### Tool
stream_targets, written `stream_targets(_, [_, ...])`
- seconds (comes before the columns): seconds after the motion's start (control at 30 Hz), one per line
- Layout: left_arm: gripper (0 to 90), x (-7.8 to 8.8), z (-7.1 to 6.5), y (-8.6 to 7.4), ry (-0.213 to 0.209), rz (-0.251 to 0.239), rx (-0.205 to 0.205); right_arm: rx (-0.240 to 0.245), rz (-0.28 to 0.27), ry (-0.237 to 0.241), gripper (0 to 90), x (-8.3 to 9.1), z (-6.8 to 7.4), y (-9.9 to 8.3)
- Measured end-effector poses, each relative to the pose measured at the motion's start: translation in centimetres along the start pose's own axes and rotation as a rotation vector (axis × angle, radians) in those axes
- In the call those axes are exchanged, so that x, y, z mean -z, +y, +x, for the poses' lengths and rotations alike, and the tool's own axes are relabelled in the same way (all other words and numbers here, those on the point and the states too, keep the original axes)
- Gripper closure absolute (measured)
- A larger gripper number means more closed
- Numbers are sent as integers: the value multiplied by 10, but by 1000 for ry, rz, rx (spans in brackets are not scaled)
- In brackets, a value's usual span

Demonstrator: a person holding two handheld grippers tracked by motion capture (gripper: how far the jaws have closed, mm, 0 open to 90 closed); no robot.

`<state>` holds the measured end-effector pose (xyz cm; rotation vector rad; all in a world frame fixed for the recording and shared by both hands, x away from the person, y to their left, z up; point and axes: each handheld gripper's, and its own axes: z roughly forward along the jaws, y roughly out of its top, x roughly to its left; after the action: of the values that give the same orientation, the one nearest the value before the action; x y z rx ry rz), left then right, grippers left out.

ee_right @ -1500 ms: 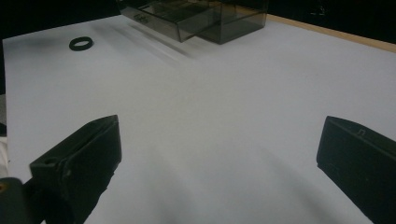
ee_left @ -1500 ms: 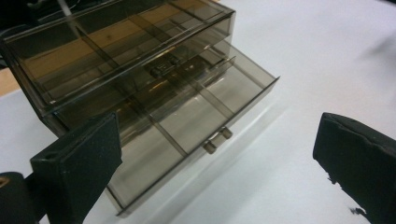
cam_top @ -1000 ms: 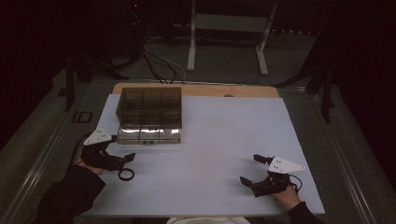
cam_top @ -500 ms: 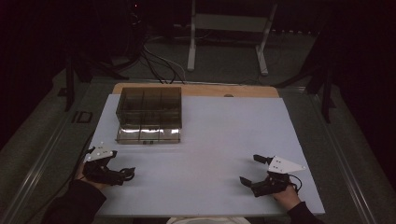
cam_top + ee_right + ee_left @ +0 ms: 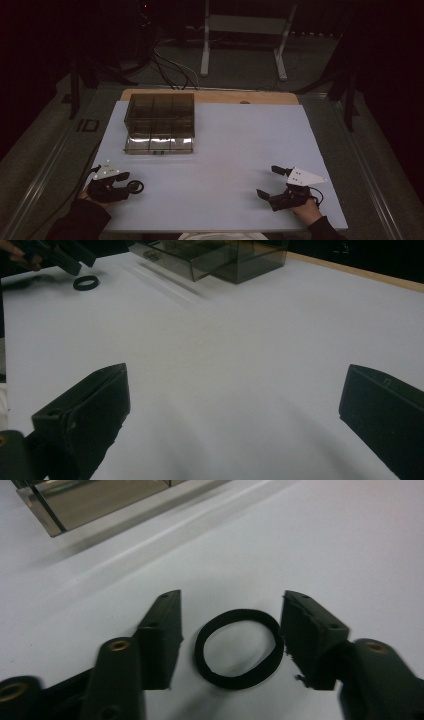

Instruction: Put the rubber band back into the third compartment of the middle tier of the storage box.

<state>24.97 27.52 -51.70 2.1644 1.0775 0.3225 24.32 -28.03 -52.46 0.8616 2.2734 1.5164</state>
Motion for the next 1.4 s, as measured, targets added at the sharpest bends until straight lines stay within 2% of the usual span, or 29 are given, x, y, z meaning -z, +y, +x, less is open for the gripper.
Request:
stream_targets(0.2, [619,-3,5,-2,9,27,-36,0,1,-1,0,0,0,0])
stream_targets(0.23, [656,-4,5,-3,0,35,-38,0,2,-2,0,0,0,0])
stream_targets(0.43, [754,-9,5,-6,15,65,-72,1,2,-1,0,0,0,0])
stream_targets(0.6, [807,-9,6,-6,19,70,-73,-3,2,-1,0,0,0,0])
stream_targets(0.7, [883,-9,7,-6,16,71,-61,-1,2,-2,0,0,0,0])
stream_targets(0.87, [899,-9,6,-6,17,69,-53,0,2,-2,0,0,0,0])
stream_targets(0.93, [900,-9,5,-5,26,75,-66,-2,3,-2,0,0,0,0])
stream_targets(1.17, [900,-5,4,0,20,73,-66,-1,3,-2,0,0,0,0])
stream_targets(1.2, [900,-4,3,1,30,71,-66,-1,3,-2,0,0,0,0])
stream_targets(1.4, [900,-2,-1,8,14,60,-65,-2,1,-3,0,0,0,0])
